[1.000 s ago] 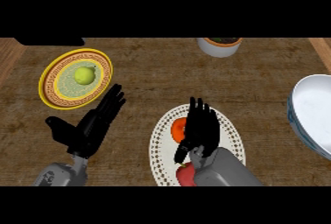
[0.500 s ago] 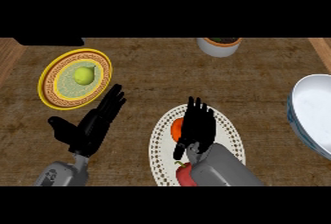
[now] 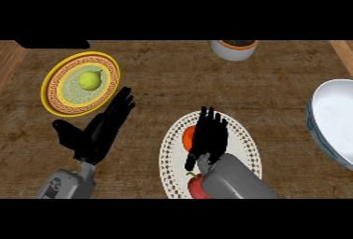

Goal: Pick the squash from the placemat and place it in the bowl

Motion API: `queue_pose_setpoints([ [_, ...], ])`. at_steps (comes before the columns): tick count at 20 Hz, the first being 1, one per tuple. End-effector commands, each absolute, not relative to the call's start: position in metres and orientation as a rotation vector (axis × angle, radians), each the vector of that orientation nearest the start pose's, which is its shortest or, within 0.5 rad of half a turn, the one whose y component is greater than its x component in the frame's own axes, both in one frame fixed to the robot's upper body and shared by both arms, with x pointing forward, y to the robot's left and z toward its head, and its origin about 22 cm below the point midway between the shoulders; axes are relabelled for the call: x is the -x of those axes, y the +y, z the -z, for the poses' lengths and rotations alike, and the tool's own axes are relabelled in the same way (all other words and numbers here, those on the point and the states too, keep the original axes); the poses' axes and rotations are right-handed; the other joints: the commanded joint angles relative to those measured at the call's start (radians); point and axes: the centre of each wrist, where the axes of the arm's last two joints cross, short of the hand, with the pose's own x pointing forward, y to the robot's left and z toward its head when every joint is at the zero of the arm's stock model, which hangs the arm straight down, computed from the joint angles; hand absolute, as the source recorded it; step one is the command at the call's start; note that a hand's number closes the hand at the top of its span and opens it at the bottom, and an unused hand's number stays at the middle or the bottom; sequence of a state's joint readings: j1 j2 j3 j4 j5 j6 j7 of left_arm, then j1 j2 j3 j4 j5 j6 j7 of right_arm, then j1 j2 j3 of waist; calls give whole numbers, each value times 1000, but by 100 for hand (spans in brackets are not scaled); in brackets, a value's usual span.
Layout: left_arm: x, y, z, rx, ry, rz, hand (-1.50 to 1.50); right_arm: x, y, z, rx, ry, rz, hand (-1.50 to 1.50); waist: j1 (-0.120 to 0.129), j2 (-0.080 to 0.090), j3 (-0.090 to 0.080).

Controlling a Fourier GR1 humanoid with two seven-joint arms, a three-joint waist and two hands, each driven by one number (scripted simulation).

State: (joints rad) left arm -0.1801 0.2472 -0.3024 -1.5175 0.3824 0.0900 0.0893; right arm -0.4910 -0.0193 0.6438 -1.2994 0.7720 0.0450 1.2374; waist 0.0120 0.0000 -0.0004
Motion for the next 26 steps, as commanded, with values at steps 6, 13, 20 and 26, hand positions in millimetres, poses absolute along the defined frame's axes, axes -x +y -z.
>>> queue_pose_setpoints([
  [6,-262,200,-32,282,-1483,147,0,-277,-39,-36,947,-606,-784,-150,-5,-3,0],
  [13,-257,186,-40,283,-1491,133,0,-284,-36,-12,968,-721,-850,150,-1,0,1],
  [20,-263,194,-13,273,-1488,145,0,-280,-30,-13,984,-730,-900,150,-6,0,0],
  [26,-269,217,-25,240,-1491,105,0,-214,-95,4,860,-839,-1188,150,-40,-8,0],
])
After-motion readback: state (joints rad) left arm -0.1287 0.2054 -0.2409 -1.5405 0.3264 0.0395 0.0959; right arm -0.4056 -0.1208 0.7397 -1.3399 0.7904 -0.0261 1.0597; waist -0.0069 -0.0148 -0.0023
